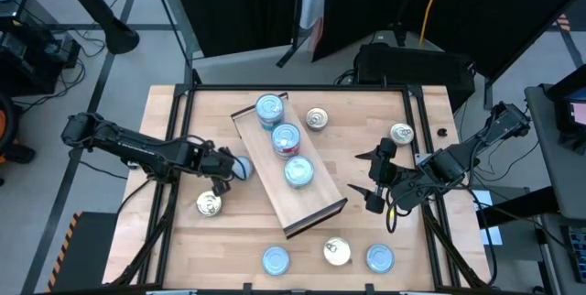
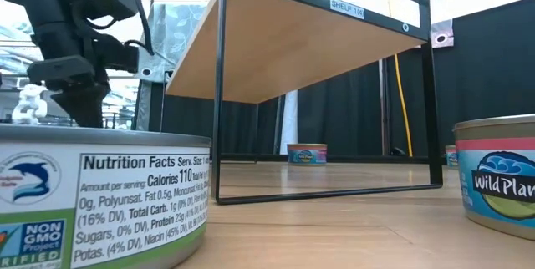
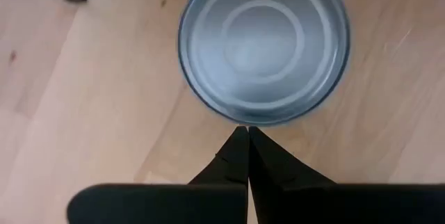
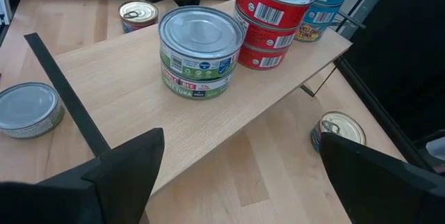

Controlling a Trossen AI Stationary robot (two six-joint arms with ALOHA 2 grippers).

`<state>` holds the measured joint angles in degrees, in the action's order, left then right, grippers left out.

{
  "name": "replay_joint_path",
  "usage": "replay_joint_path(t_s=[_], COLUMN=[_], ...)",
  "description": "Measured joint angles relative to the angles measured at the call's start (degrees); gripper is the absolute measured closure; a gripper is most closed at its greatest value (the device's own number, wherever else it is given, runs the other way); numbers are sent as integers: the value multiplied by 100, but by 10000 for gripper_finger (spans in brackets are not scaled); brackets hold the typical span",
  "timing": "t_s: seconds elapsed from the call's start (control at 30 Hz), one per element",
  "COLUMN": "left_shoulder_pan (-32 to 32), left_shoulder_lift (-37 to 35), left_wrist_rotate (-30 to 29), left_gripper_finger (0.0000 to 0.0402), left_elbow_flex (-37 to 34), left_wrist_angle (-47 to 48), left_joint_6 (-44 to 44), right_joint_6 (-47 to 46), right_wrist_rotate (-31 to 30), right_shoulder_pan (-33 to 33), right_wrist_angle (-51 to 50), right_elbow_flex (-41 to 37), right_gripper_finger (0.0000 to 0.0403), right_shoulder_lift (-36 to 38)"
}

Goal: Stack canned seafood by type on shelf
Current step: Stack the green tuna can on top of the green tuna cans on the shelf

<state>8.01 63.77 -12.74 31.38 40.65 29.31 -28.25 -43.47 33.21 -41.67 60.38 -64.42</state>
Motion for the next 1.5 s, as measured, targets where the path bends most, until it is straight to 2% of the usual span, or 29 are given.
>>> replay_joint_path(t_s=[0.67, 0.8, 1.5], left_shoulder_pan=[76, 76, 580], left_shoulder_lift=[7, -7, 20], left_wrist_rotate=[-82, -72, 173], left_gripper_finger=[402, 402, 401], left_elbow_flex=[-8, -285, -487], left_wrist_angle=[-189, -566, -330], left_joint_6=[-131, -114, 975], right_joint_6=[0, 0, -2], right_wrist_rotate=[1, 1, 5], right_shoulder_pan=[0, 0, 0], right_wrist_angle=[-17, -17, -19], right_elbow_flex=[0, 0, 0], right_gripper_finger=[28, 28, 28], right_shoulder_lift=[0, 0, 0])
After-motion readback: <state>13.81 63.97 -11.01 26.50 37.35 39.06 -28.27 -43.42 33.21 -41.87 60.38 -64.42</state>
